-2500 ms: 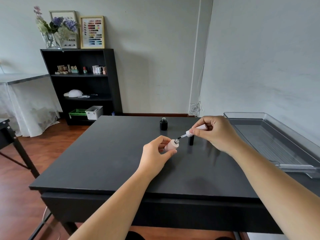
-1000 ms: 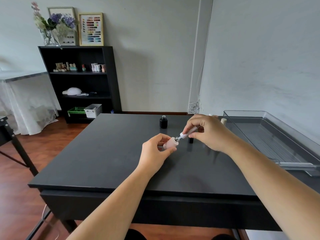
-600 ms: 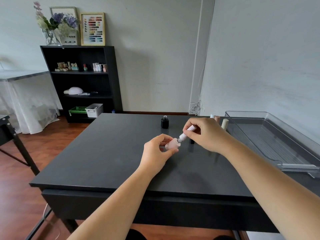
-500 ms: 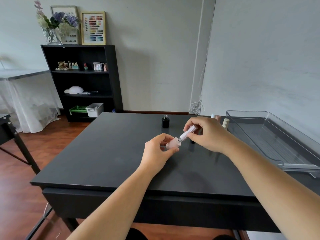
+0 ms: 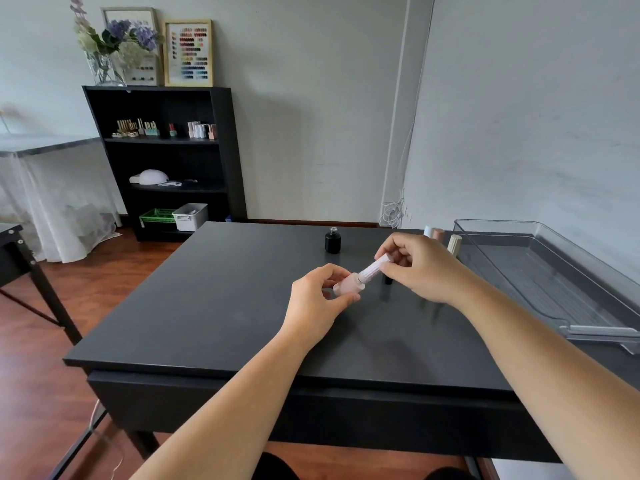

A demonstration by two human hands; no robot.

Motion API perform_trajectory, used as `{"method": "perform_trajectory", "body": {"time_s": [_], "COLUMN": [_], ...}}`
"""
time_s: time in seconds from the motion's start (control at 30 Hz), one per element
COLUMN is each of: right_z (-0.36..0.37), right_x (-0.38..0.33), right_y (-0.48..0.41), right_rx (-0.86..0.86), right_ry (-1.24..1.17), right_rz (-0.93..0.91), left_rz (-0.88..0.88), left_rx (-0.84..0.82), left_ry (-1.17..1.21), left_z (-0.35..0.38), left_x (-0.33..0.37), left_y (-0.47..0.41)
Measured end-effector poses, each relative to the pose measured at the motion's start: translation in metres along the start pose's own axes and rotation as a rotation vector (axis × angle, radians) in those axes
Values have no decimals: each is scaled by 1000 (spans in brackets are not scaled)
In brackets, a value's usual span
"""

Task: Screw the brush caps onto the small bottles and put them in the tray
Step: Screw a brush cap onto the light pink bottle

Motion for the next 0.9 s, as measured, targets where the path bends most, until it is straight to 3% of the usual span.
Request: {"method": "perform_trajectory", "body": {"time_s": [0.17,0.4,0.5,0.7,0.9], "right_z": [2,4,5,9,8], "right_x": [9,11,19,16,22], "right_y": [-4,-3,-5,0,-5], "right_rx": [33,-17,33,-101,13], "right_ry": [68,-74,9,-61,53], "right_rz": [79,56,135,39,167], "left_rz": [0,-1,-13,-19,-9], "left_rx": [-1,3,-2,7,22], "left_ry": [-7,-4,-11,-31,-25], "left_z": [0,-1,1,-1,-2], "left_x": [0,0,-2,-3,-1], "left_y": [0,-1,0,-1,0]}}
Point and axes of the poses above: each hand's wrist, its own y-axis away from the middle knuckle, its own z-axis out of the palm, x = y × z, the point moved 9 cm from there along -y, towards the middle knuckle, and after that the axes turned 10 degrees about z, right-handed, at the moved point
